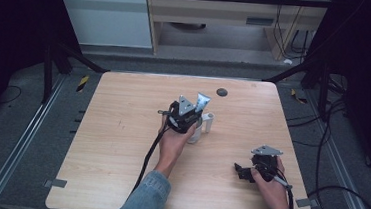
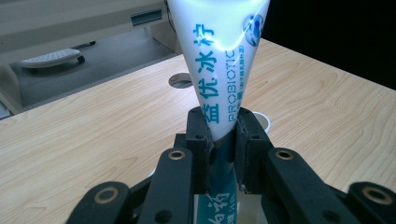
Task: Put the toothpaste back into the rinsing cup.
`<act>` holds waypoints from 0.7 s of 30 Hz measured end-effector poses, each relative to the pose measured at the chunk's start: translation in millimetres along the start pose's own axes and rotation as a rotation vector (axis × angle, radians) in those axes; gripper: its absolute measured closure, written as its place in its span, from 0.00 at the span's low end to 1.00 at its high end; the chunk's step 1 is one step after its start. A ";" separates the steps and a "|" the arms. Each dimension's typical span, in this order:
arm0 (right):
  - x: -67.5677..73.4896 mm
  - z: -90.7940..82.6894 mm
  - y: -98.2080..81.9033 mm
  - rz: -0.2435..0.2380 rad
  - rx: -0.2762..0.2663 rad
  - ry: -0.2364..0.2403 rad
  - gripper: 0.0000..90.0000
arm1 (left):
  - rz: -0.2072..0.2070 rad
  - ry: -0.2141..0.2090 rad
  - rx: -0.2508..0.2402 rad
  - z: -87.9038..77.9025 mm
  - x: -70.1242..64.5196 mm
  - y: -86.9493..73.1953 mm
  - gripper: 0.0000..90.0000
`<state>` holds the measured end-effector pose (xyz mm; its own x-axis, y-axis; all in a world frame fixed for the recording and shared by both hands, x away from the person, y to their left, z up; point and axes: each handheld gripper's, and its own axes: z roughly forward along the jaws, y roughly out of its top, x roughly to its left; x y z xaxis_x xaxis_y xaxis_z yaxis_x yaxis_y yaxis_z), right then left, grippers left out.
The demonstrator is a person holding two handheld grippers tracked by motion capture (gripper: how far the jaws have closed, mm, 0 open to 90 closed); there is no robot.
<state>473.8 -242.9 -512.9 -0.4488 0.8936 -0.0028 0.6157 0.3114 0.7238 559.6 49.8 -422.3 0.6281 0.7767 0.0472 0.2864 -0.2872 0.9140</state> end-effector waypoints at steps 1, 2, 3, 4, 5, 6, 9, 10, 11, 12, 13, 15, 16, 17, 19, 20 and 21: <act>0.0 0.0 0.0 0.000 0.000 0.000 0.01 | 0.002 0.001 0.004 0.0 0.4 -0.3 0.86; 0.0 0.0 0.0 0.000 0.000 0.000 0.01 | 0.002 0.000 0.004 -0.1 0.6 -0.4 0.86; 0.0 0.0 0.0 0.000 0.000 0.000 0.01 | 0.001 0.001 0.003 0.0 0.5 -0.3 0.86; 0.0 0.0 0.0 0.000 0.000 0.000 0.01 | 0.001 0.001 0.004 0.0 0.4 -0.3 0.86; 0.0 0.0 0.0 -0.001 0.000 0.000 0.01 | 0.002 0.002 0.004 -0.1 0.2 -0.2 0.86; 0.0 0.0 0.0 0.000 0.000 0.000 0.01 | 0.000 0.005 0.005 -0.2 0.3 -0.2 0.86; 0.0 0.0 0.0 0.000 0.000 0.000 0.01 | -0.011 0.006 0.003 0.2 0.9 -0.2 0.86; 0.0 0.0 0.0 0.000 0.000 0.000 0.01 | -0.013 0.006 0.004 0.4 1.2 -0.1 0.86; -0.1 0.0 0.0 -0.001 0.000 0.001 0.01 | -0.015 0.005 0.005 0.6 1.5 0.1 0.86; 0.0 0.0 0.0 -0.001 0.000 0.000 0.01 | -0.015 0.005 0.008 0.9 1.6 0.4 0.86; 0.0 0.0 0.0 0.000 0.000 0.000 0.01 | -0.012 0.004 0.013 1.1 1.8 0.9 0.86; -0.1 0.0 0.0 -0.001 -0.001 0.001 0.01 | -0.017 0.007 0.015 1.8 1.8 1.5 0.86; 0.0 0.0 0.0 0.000 0.000 0.000 0.01 | -0.023 0.008 0.016 2.1 2.1 1.6 0.85; 0.0 0.0 0.0 0.000 0.000 0.000 0.01 | -0.025 0.008 0.016 2.2 2.2 1.6 0.85; 0.0 0.0 0.0 0.000 0.000 0.000 0.01 | -0.027 0.011 0.019 2.4 2.3 1.9 0.85; 0.0 0.0 0.0 0.000 0.000 0.000 0.01 | -0.026 0.011 0.025 2.2 2.4 2.5 0.85; 0.0 0.0 0.0 0.000 0.000 0.000 0.01 | -0.025 0.014 0.027 2.3 2.2 3.1 0.85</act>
<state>473.8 -242.9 -512.9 -0.4489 0.8936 -0.0029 0.6155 0.3115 0.7239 563.5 49.4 -420.4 0.6099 0.7919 0.0302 0.3216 -0.2821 0.9039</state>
